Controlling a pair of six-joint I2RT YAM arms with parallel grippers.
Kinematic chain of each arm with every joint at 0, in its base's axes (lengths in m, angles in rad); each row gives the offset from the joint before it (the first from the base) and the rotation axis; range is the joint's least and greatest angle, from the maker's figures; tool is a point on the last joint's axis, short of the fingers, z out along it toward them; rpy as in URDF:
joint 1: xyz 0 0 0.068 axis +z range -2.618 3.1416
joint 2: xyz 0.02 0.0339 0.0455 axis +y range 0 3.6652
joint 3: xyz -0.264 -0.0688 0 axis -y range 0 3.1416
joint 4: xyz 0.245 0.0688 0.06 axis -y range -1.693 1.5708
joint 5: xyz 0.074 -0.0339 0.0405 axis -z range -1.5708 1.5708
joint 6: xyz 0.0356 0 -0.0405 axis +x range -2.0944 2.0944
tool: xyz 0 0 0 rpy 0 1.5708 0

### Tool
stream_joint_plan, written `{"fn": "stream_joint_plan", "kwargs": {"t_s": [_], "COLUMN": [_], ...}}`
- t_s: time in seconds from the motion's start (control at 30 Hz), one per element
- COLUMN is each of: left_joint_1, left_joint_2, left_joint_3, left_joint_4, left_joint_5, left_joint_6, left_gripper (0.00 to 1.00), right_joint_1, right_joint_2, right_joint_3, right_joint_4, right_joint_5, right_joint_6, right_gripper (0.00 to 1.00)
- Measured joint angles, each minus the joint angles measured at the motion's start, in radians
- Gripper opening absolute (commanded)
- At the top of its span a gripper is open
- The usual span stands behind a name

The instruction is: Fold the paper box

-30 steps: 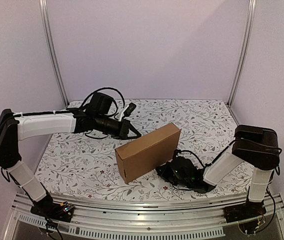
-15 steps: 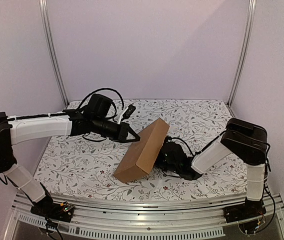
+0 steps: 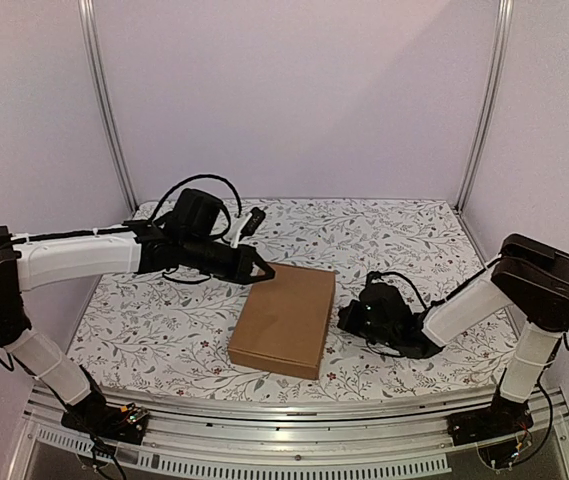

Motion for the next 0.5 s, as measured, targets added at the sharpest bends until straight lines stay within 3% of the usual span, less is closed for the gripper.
{"fn": "stream_joint_plan", "kwargs": {"t_s": [0.27, 0.37, 0.5], "left_joint_1": [0.012, 0.016, 0.019], "left_joint_2": [-0.046, -0.102, -0.185], "left_joint_3": [-0.017, -0.018, -0.018], "left_joint_4": [-0.029, -0.05, -0.069], "left_joint_5": [-0.095, -0.145, -0.219], "left_joint_6": [0.013, 0.019, 0.032], "left_gripper": [0.36, 0.41, 0.53], "right_joint_1": [-0.008, -0.009, -0.009], "right_joint_2": [-0.292, -0.381, -0.48], "right_joint_3": [-0.005, 0.035, 0.095], "right_joint_4": [-0.248, -0.35, -0.479], "right_joint_5": [0.13, 0.183, 0.254], "right_joint_6": [-0.21, -0.306, -0.439], "right_gripper": [0.33, 0.46, 0.76]}}
